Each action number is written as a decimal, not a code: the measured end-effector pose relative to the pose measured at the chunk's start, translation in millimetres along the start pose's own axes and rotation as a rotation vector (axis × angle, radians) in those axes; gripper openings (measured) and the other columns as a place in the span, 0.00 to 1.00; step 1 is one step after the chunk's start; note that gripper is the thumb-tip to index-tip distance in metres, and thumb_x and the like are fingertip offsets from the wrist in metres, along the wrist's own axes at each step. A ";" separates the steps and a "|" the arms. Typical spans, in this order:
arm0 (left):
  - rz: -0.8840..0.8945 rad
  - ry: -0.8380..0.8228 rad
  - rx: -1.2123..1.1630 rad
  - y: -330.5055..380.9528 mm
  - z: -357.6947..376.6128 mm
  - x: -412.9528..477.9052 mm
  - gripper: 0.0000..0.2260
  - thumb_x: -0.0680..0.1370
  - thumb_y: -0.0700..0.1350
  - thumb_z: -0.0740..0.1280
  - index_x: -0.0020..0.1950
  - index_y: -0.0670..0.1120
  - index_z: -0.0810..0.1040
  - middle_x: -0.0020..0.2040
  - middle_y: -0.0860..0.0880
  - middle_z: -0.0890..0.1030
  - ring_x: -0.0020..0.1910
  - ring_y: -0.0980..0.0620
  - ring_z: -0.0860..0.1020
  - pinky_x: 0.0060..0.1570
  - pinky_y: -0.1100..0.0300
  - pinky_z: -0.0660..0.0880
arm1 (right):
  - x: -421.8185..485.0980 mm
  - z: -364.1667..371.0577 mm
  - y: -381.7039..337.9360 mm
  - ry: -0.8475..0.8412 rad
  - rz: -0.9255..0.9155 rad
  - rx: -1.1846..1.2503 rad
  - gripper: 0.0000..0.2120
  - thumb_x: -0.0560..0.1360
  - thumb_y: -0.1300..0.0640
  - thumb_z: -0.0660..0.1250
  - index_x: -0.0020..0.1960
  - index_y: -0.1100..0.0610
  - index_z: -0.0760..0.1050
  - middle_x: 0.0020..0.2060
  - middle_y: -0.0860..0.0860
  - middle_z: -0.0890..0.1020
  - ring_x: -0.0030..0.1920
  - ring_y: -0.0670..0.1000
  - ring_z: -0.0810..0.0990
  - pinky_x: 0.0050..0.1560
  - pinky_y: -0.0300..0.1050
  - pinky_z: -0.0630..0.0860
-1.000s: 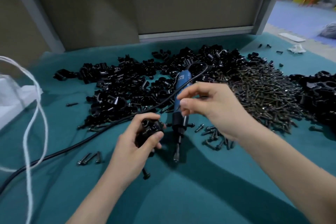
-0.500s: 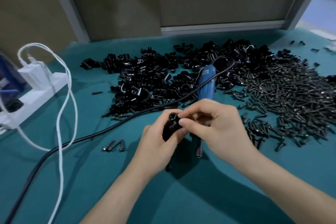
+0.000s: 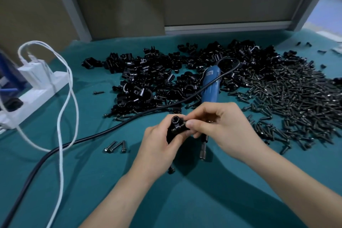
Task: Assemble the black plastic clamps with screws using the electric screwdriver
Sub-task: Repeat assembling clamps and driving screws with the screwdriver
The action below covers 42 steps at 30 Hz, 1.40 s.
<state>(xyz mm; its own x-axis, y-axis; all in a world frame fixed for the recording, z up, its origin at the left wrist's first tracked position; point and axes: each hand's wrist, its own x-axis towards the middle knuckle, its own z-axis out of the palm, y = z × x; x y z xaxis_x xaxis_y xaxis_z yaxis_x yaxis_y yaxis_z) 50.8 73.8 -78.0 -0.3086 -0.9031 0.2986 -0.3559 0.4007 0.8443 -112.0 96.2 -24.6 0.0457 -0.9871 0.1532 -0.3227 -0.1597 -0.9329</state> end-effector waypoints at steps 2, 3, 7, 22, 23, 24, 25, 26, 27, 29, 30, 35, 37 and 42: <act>-0.001 0.006 0.007 1.4 -0.3 0.0 0.11 0.75 0.39 0.70 0.53 0.53 0.79 0.43 0.61 0.83 0.44 0.62 0.80 0.44 0.69 0.73 | 3.1 -0.2 -3.3 -0.047 0.018 0.019 0.03 0.71 0.64 0.73 0.40 0.57 0.83 0.30 0.53 0.83 0.31 0.52 0.82 0.38 0.43 0.81; 0.006 0.006 0.004 2.7 -0.2 -0.1 0.10 0.75 0.40 0.71 0.52 0.53 0.79 0.42 0.61 0.82 0.43 0.63 0.79 0.43 0.70 0.72 | 5.4 -2.5 -5.9 -0.070 0.024 0.015 0.04 0.71 0.62 0.73 0.38 0.57 0.83 0.29 0.53 0.83 0.31 0.52 0.82 0.38 0.44 0.81; 0.014 -0.046 0.013 6.2 1.6 -2.3 0.08 0.76 0.46 0.71 0.53 0.54 0.78 0.39 0.65 0.80 0.37 0.66 0.76 0.37 0.75 0.67 | 35.7 -33.9 1.2 0.159 0.105 -0.035 0.08 0.74 0.56 0.71 0.37 0.57 0.81 0.30 0.51 0.82 0.32 0.52 0.81 0.34 0.40 0.78; -0.104 0.032 -0.235 5.2 -2.1 -0.2 0.07 0.73 0.56 0.65 0.50 0.61 0.76 0.44 0.51 0.84 0.39 0.55 0.78 0.42 0.57 0.75 | 89.7 -37.1 38.5 0.280 0.581 -0.146 0.23 0.63 0.46 0.79 0.46 0.58 0.72 0.43 0.54 0.78 0.38 0.53 0.77 0.31 0.43 0.70; -0.117 0.035 -0.253 4.3 -2.9 -0.1 0.07 0.73 0.57 0.65 0.50 0.61 0.77 0.43 0.51 0.84 0.36 0.57 0.76 0.39 0.58 0.73 | 88.3 -36.7 37.8 0.306 0.576 -0.020 0.22 0.64 0.49 0.78 0.49 0.59 0.73 0.44 0.55 0.79 0.39 0.53 0.78 0.30 0.41 0.72; -0.127 0.038 -0.266 2.9 -3.5 0.1 0.07 0.73 0.58 0.65 0.50 0.61 0.77 0.43 0.51 0.83 0.33 0.58 0.74 0.38 0.60 0.71 | 87.3 -35.1 36.4 0.337 0.576 0.118 0.21 0.65 0.52 0.77 0.51 0.60 0.73 0.45 0.56 0.80 0.39 0.53 0.79 0.29 0.40 0.74; -0.139 0.046 -0.282 2.2 -3.8 0.2 0.07 0.73 0.57 0.65 0.50 0.61 0.77 0.43 0.52 0.83 0.33 0.59 0.73 0.39 0.60 0.70 | 86.9 -33.4 35.0 0.364 0.580 0.261 0.19 0.66 0.55 0.76 0.52 0.59 0.73 0.45 0.56 0.80 0.38 0.53 0.80 0.27 0.39 0.75; -0.149 0.061 -0.303 1.8 -4.1 0.7 0.05 0.74 0.56 0.66 0.50 0.61 0.77 0.43 0.52 0.83 0.33 0.59 0.74 0.40 0.60 0.70 | 86.9 -31.6 33.7 0.383 0.583 0.409 0.16 0.68 0.56 0.74 0.50 0.58 0.72 0.43 0.55 0.79 0.37 0.52 0.79 0.26 0.38 0.76; -0.160 0.083 -0.336 1.7 -4.6 1.2 0.04 0.76 0.52 0.67 0.49 0.61 0.77 0.44 0.51 0.83 0.34 0.58 0.75 0.39 0.60 0.71 | 87.3 -30.3 31.8 0.399 0.583 0.556 0.13 0.69 0.56 0.72 0.48 0.58 0.71 0.41 0.55 0.78 0.34 0.52 0.79 0.27 0.39 0.77; -0.176 0.144 -0.409 0.4 -6.3 3.1 0.08 0.79 0.45 0.67 0.48 0.60 0.78 0.45 0.50 0.84 0.37 0.55 0.80 0.37 0.62 0.75 | 90.0 -29.8 26.0 0.409 0.546 0.826 0.11 0.69 0.56 0.69 0.46 0.58 0.70 0.36 0.54 0.76 0.29 0.51 0.77 0.29 0.41 0.77; -0.181 0.170 -0.444 -0.3 -7.2 4.2 0.09 0.79 0.42 0.67 0.47 0.59 0.79 0.45 0.49 0.84 0.39 0.53 0.82 0.38 0.63 0.76 | 91.5 -30.0 22.3 0.391 0.515 0.956 0.11 0.70 0.56 0.68 0.46 0.59 0.69 0.35 0.53 0.76 0.27 0.50 0.76 0.29 0.40 0.76; -0.236 0.174 -0.460 -0.6 -8.8 6.6 0.10 0.78 0.40 0.68 0.45 0.56 0.80 0.42 0.51 0.84 0.41 0.50 0.84 0.43 0.56 0.81 | 100.5 -27.7 8.2 0.288 0.278 1.472 0.19 0.69 0.63 0.67 0.59 0.63 0.71 0.40 0.59 0.83 0.31 0.52 0.81 0.33 0.40 0.80; -0.257 0.155 -0.320 -2.2 -8.8 5.2 0.08 0.77 0.43 0.69 0.44 0.58 0.78 0.38 0.51 0.82 0.34 0.52 0.81 0.36 0.58 0.78 | 104.2 -26.7 9.6 0.275 0.231 1.503 0.19 0.68 0.61 0.68 0.58 0.63 0.71 0.38 0.56 0.83 0.29 0.49 0.80 0.29 0.38 0.78; -0.237 0.143 -0.032 -4.5 -17.7 6.8 0.05 0.73 0.50 0.69 0.45 0.60 0.76 0.35 0.55 0.78 0.34 0.57 0.72 0.31 0.69 0.67 | 109.9 -21.1 34.4 0.369 0.244 1.539 0.15 0.73 0.48 0.68 0.49 0.59 0.73 0.36 0.51 0.79 0.26 0.47 0.74 0.28 0.36 0.73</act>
<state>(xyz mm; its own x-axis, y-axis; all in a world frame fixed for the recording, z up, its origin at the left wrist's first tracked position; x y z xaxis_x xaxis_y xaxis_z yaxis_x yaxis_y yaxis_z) 65.9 63.0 -71.9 -0.0916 -0.9845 0.1492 -0.3746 0.1729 0.9109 -138.1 -17.7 -33.0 -0.1555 -0.9698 -0.1877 0.9380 -0.0854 -0.3360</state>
